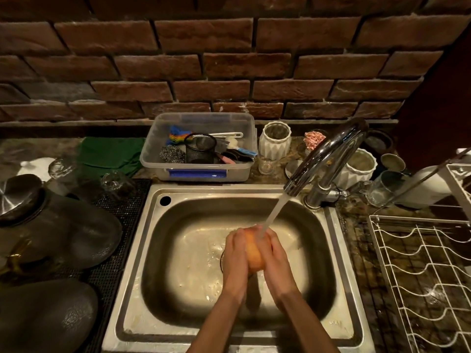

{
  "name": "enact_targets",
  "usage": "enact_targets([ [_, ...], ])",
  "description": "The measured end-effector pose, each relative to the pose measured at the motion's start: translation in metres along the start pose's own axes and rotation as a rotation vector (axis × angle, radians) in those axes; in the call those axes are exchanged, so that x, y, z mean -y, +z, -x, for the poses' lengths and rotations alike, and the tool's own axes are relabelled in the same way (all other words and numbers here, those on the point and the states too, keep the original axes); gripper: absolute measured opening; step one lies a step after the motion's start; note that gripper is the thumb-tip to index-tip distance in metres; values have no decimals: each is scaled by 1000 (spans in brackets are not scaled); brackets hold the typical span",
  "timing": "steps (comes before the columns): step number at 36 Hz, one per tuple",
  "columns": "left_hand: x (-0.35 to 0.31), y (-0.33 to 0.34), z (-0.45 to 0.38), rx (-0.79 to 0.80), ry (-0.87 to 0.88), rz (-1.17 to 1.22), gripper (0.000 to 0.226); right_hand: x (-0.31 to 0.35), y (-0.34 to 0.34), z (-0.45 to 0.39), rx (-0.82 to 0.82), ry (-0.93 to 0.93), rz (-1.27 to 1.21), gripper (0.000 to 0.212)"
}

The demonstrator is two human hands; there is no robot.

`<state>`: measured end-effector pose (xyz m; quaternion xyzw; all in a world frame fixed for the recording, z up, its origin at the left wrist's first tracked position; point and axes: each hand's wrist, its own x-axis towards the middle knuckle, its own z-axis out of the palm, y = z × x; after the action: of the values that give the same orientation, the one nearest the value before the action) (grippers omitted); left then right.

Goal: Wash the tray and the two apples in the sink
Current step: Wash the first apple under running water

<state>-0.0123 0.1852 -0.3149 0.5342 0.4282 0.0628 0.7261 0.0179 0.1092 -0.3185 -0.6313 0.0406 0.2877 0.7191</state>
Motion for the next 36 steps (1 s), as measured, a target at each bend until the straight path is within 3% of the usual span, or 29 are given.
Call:
enact_targets([
  [4, -20, 0, 0, 132, -126, -84, 35, -7, -19, -1, 121, -9, -6, 63],
  [6, -23, -3, 1, 199, -266, 29, 52, -9, -25, 1, 189, -15, 14, 67],
  [9, -19, -7, 0, 214, -350, 125, 57, -7, -21, 6, 125, -47, 97, 58],
  [12, -7, 1, 0, 167, -204, 100, 38, -7, -8, 8, -70, -71, 138, 33],
  [16, 9, 5, -4, -4, 39, -99, 19, -6, 6, 9, -200, -4, -18, 22],
  [18, 16, 7, 1, 42, 130, -198, 19, -4, 10, 8, -234, 87, -206, 16],
  [21, 25, 2, 8, 133, 223, -385, 32, -1, 14, 6, -252, 251, -398, 27],
  [24, 22, -13, 5, 178, 241, -417, 31, 1, 12, 0, -214, 304, -359, 29],
  [29, 22, -29, 1, 220, 264, -288, 50, 6, 7, -11, -141, 348, -249, 40],
  [36, 10, -8, 7, 108, 242, -185, 30, 3, 7, -17, -143, 253, -153, 30],
])
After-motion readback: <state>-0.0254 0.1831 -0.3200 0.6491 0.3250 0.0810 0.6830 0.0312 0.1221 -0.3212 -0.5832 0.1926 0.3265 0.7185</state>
